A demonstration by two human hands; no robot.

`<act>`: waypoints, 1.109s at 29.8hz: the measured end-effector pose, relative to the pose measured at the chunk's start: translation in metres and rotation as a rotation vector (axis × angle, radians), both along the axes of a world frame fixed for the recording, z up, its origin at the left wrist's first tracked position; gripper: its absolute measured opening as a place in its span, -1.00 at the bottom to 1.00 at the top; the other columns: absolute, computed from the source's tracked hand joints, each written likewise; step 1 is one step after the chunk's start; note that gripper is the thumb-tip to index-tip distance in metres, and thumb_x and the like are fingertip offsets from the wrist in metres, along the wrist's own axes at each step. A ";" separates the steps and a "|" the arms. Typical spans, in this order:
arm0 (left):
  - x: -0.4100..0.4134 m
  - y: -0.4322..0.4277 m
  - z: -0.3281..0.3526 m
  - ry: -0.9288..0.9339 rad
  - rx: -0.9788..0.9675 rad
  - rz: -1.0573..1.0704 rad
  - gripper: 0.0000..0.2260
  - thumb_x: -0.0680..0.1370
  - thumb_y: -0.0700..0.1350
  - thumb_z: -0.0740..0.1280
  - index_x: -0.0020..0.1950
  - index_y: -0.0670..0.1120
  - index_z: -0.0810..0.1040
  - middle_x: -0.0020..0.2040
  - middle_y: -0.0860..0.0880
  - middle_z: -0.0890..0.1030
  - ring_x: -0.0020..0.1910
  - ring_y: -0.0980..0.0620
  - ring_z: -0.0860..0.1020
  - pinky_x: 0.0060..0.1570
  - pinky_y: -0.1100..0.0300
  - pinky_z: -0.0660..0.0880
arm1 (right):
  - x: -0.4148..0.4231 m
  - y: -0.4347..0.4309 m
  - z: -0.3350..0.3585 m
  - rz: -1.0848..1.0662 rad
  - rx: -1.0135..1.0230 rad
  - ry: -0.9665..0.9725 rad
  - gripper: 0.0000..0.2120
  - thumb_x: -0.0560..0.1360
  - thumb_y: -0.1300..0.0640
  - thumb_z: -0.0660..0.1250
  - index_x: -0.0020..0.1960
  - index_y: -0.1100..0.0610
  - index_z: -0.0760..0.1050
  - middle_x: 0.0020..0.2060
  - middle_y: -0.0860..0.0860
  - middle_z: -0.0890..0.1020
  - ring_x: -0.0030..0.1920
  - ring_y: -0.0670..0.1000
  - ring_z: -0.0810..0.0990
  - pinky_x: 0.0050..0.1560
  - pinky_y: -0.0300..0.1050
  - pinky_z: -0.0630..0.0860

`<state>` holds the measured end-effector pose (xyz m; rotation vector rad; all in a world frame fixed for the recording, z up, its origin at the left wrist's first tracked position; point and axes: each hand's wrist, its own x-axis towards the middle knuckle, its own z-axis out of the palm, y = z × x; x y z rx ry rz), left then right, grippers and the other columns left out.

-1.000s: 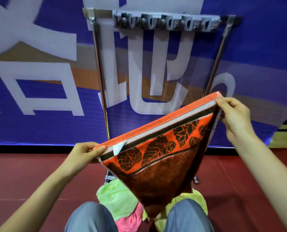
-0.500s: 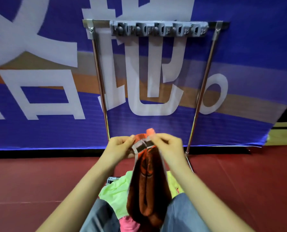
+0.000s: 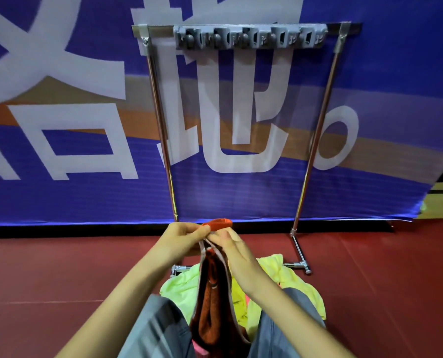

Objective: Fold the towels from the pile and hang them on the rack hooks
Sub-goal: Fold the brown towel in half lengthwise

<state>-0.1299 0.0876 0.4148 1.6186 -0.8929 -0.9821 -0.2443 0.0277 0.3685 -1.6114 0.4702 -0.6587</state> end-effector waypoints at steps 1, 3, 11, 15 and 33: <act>0.002 0.002 -0.001 -0.006 0.010 -0.026 -0.79 0.57 -0.20 0.19 -0.18 -0.19 0.57 -0.44 0.05 0.62 -0.45 0.23 0.58 -0.31 0.41 0.54 | -0.003 -0.003 0.001 0.022 0.018 -0.007 -0.65 0.58 0.01 -0.02 0.16 0.08 0.46 -0.05 -0.02 0.56 -0.08 -0.33 0.55 0.06 -0.43 0.44; 0.004 0.004 0.000 -0.024 0.020 -0.089 -0.78 0.58 -0.23 0.15 -0.14 -0.23 0.55 -0.42 0.03 0.62 -0.44 0.23 0.58 -0.30 0.41 0.54 | -0.013 -0.013 0.000 -0.007 0.092 -0.029 -0.66 0.59 0.07 -0.03 0.15 0.11 0.47 -0.20 0.01 0.49 -0.24 -0.24 0.52 -0.13 -0.39 0.49; 0.014 0.010 0.009 -0.242 -0.005 -0.266 -0.81 0.58 -0.20 0.15 0.00 -0.23 0.55 -0.16 -0.10 0.60 -0.21 0.17 0.58 -0.12 0.37 0.52 | -0.032 -0.054 -0.019 -0.107 -0.350 0.333 -0.81 0.43 0.06 0.32 -0.16 -0.25 0.41 -0.04 -0.13 0.32 0.09 -0.08 0.33 0.14 -0.35 0.21; 0.030 0.019 0.003 -0.367 0.017 -0.198 -0.69 0.46 0.02 0.19 -0.08 -0.20 0.55 -0.16 -0.14 0.58 -0.13 -0.02 0.53 0.09 -0.06 0.50 | -0.047 -0.068 -0.030 -0.089 -0.329 0.425 -0.76 0.44 0.14 0.36 -0.31 -0.12 0.40 0.02 -0.08 0.38 0.15 -0.08 0.32 0.19 -0.25 0.17; 0.051 -0.012 0.113 -0.955 -0.288 0.109 -0.77 0.59 -0.17 0.13 0.00 -0.30 0.51 -0.19 -0.15 0.55 -0.26 0.03 0.55 -0.29 0.40 0.53 | -0.033 -0.108 0.159 -0.403 -0.638 -0.023 -0.87 0.39 0.16 0.40 -0.09 0.05 0.49 -0.55 -0.14 0.53 -0.48 -0.32 0.51 -0.41 -0.50 0.40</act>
